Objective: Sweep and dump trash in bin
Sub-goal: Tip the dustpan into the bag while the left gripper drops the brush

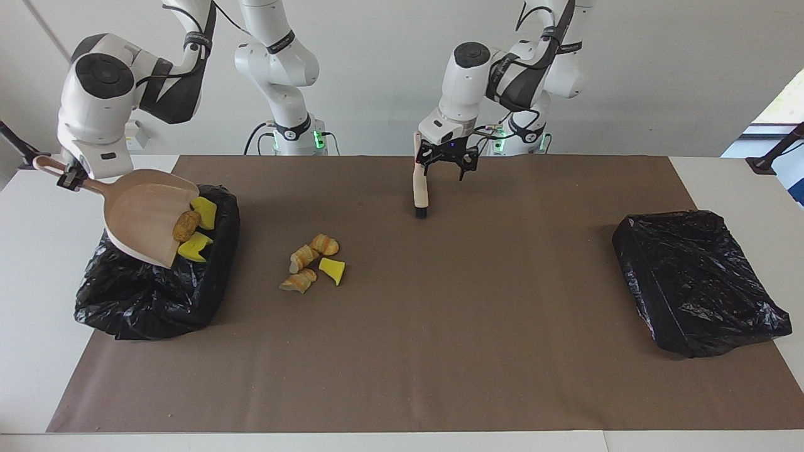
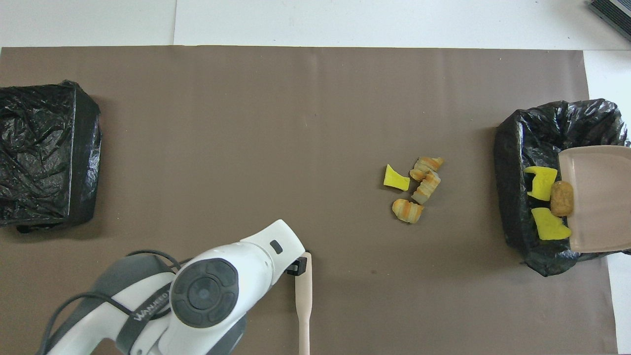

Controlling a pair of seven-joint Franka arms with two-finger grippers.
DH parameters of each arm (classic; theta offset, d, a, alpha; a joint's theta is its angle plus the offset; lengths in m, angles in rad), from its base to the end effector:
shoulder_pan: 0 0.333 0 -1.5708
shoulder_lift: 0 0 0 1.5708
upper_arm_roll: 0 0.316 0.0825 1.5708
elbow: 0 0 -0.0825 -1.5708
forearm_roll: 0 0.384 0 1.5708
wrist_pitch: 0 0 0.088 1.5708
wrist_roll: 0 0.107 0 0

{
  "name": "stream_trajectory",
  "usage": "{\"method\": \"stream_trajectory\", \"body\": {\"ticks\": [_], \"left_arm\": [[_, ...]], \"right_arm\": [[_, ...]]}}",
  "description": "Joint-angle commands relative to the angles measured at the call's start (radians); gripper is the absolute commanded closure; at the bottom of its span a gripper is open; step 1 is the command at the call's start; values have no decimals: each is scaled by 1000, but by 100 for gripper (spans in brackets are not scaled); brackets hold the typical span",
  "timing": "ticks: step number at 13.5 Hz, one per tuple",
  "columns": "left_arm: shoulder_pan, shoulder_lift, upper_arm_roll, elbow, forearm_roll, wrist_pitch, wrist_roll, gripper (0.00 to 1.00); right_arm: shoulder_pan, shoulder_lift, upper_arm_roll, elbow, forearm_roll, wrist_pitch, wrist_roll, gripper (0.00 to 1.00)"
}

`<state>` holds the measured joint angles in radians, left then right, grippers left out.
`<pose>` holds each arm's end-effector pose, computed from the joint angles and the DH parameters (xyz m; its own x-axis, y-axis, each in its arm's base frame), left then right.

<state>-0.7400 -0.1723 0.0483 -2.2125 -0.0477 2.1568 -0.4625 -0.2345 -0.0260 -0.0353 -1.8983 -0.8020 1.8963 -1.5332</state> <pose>0.3895 -0.3242 0.4623 0.9766 -0.1994 0.0806 -0.2068 -0.9736 0.0969 0.5282 -0.2009 0.5322 0.0172 0.7257 -0.6878 0.9970 -0.0645 -0.0430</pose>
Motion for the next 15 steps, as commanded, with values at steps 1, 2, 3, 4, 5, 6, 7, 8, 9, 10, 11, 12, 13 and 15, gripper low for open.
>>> {"method": "stream_trajectory", "body": {"ticks": [1, 2, 3, 4, 5, 6, 7, 8, 9, 10, 11, 12, 13, 15], "left_arm": [[114, 48, -10, 198, 19, -136, 137, 0], [157, 72, -10, 283, 19, -190, 172, 0], [193, 101, -12, 365, 19, -240, 211, 0], [214, 126, -8, 437, 20, -280, 232, 0], [249, 146, -8, 508, 19, -311, 234, 0], [282, 155, -8, 560, 20, -333, 235, 0], [307, 154, -7, 589, 23, -372, 240, 0], [342, 151, -7, 617, 23, -406, 263, 0], [371, 149, -5, 657, 23, -449, 304, 0], [410, 151, -5, 692, 22, -503, 359, 0], [450, 151, -4, 711, 19, -544, 401, 0], [476, 149, 1, 724, 19, -575, 436, 0], [500, 148, 2, 735, 23, -606, 468, 0], [527, 148, 1, 751, 63, -638, 510, 0]], "right_arm": [[-3, -21, 2, 19, -48, -5, 8, 100], [-3, -31, 2, 25, -46, -14, 10, 100], [-5, -44, 2, 45, -30, -32, 16, 100], [-6, -55, 2, 59, -23, -58, 18, 100], [-6, -67, 2, 76, 10, -74, 19, 100], [-5, -78, 2, 87, 68, -91, 24, 100], [-3, -84, 3, 100, 123, -111, 40, 100], [0, -86, 5, 102, 157, -123, 82, 100], [0, -87, 27, 102, 191, -126, 128, 100], [0, -87, 52, 102, 233, -126, 178, 100], [0, -89, 63, 99, 275, -125, 246, 100], [0, -89, 81, 96, 328, -126, 328, 100], [0, -92, 106, 91, 372, -128, 406, 100], [1, -89, 210, 88, 421, -167, 633, 100]]}}
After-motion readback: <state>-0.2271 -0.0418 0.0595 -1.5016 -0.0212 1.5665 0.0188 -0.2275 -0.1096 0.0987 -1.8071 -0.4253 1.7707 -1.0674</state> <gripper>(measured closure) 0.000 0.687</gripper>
